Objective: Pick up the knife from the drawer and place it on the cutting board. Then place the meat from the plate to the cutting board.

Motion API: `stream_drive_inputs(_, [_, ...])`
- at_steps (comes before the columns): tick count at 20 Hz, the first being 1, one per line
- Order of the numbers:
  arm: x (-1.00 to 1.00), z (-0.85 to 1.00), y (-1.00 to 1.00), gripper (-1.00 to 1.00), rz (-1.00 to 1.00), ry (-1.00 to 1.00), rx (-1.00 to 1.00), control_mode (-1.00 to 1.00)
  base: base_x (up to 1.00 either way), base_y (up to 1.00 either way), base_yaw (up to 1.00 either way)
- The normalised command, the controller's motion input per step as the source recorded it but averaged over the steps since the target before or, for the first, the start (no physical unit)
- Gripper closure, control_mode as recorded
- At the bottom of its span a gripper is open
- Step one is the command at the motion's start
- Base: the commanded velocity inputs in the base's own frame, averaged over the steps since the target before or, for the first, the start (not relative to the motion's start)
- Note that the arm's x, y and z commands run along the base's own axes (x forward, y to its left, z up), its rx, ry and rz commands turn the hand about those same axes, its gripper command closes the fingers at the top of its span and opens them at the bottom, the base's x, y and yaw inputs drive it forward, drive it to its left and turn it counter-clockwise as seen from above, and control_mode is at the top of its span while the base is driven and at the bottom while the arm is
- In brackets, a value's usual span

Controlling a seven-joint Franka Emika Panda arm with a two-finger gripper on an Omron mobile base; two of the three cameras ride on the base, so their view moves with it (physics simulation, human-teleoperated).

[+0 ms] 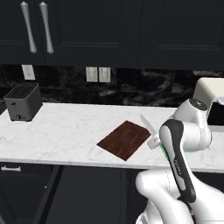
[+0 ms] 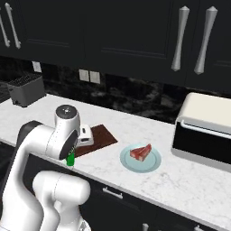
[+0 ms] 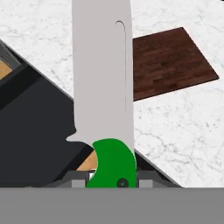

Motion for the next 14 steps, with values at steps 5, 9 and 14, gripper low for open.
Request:
stream_drive_inputs(5, [0.14,0.0,-0.03,1.0,0.08,0.0,0.0,-1.0,0.0,-0.16,0.2])
stream_drive_inputs(9, [0.48,0.0,0.01,1.0,-0.06,0.02,0.0,-1.0,0.0,0.0,0.0])
stream_drive_inputs(14, [0.26,0.0,0.07,1.0,-0.35,0.07,0.0,-1.0,0.0,0.0,0.0])
